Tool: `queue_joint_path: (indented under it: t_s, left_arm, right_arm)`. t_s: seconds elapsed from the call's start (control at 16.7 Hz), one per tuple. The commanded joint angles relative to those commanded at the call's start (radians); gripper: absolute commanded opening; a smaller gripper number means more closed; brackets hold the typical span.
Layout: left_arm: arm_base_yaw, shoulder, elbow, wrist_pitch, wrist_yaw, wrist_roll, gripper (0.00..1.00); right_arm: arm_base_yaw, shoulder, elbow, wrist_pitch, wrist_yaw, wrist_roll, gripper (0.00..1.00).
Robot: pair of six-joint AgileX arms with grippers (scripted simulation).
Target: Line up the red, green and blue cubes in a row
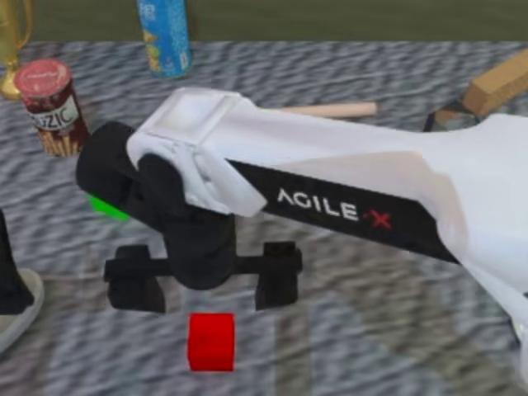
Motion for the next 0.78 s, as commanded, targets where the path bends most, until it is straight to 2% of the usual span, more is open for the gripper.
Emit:
queue_joint_path:
  t_s: [0.36, 0.6, 0.78]
  left_arm:
    - [-0.028, 0.293, 0.286, -0.178, 0.002, 0.029, 1.0]
    - [-0.055, 0.667, 0.597, -0.374, 0.0, 0.061, 1.0]
    - [-0.078, 1.007, 0.848, -0.541, -0.002, 0.089, 1.0]
  right_arm:
    - [-0.145, -0.337, -0.264, 0.167, 0.08, -0.166, 1.0]
    - [-0.31, -0.734, -0.577, 0.344, 0.126, -0.336, 1.0]
    - [-0.455, -1.076, -0.868, 0.494, 0.141, -0.482, 1.0]
